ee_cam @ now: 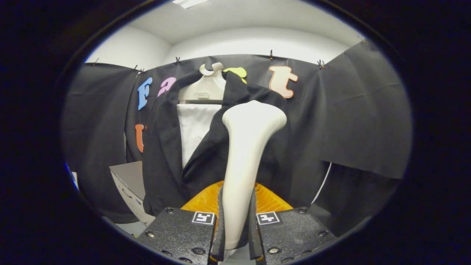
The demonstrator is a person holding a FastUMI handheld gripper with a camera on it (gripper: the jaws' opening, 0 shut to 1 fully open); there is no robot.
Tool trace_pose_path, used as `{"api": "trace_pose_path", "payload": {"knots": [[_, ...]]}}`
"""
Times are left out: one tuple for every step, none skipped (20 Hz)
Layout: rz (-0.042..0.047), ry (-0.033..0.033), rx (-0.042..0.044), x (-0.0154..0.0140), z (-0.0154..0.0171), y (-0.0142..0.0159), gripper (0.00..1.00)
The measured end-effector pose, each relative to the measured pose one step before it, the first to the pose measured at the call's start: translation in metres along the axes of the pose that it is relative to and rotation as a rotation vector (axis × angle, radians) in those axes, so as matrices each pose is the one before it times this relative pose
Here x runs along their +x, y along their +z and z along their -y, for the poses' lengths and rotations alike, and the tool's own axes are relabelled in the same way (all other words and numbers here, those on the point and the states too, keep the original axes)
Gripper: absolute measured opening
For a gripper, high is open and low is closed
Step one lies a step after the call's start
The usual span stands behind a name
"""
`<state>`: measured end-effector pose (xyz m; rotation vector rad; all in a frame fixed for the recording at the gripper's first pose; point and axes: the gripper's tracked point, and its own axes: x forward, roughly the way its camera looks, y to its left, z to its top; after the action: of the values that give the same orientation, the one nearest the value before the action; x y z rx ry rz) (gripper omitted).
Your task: Iron the clothes twice with a garment steamer, once on the left side and once on the right side.
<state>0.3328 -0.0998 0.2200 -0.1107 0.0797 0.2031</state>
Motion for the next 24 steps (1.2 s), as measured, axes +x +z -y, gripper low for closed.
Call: {"api": "trace_pose_path", "payload": {"knots": [[-0.01258,0.00178,0.00257,0.00264,0.00098,-0.01072,0.28],[-0.01549,0.00291,0.00618,-0.00030,0.00054,-0.01001,0.28],[-0.01642,0.00194,0.00821,-0.00127,0.00051,-0.01235,0.28],[-0.02045,-0.00387,0.00920,-0.00019,0.00020,-0.01198,0.28],[-0.01652,-0.00222,0.00107,-0.00076,0.00103,-0.01377,0.28],[-0.01044,-0.00131,0.00115,-0.00100,0.00032,-0.00967,0.28],[-0.01086,-0.00053,0.00401,-0.00036,-0.00129,-0.00887,0.28],[-0.01245,-0.00152,0.00761,-0.00159,-0.00121,-0.00816,0.28],[-0.01284,-0.00258,0.00346,-0.00143,0.00057,-0.00861,0.28],[-0.01024,-0.00565,0.00526,-0.00039,0.00099,-0.00588,0.28],[-0.00897,-0.00530,0.00431,-0.00145,0.00009,-0.00739,0.28],[-0.00677,-0.00450,0.00852,-0.00189,0.00004,-0.00639,0.28],[-0.01008,-0.00181,0.00783,-0.00095,-0.00058,-0.00785,0.28],[-0.01046,-0.00006,0.00724,-0.00086,-0.00169,-0.00762,0.28],[-0.01025,-0.00014,0.00634,-0.00060,-0.00166,-0.00895,0.28],[-0.00984,-0.00011,0.00592,0.00006,-0.00222,-0.00870,0.28],[-0.01266,0.00070,0.00403,0.00031,-0.00164,-0.01041,0.28],[-0.01577,-0.00168,0.00721,0.00142,-0.00160,-0.01081,0.28],[-0.01905,-0.00056,0.00555,0.00236,-0.00193,-0.01220,0.28],[-0.01890,-0.00174,0.00574,0.00149,-0.00141,-0.01106,0.28],[-0.01564,0.00054,0.00079,0.00192,-0.00202,-0.01110,0.28],[-0.01249,0.00015,-0.00333,0.00202,-0.00297,-0.00922,0.28],[-0.01140,0.00008,-0.00138,0.00209,-0.00232,-0.00898,0.28],[-0.00887,0.00257,-0.00023,0.00209,-0.00237,-0.00721,0.29]]}}
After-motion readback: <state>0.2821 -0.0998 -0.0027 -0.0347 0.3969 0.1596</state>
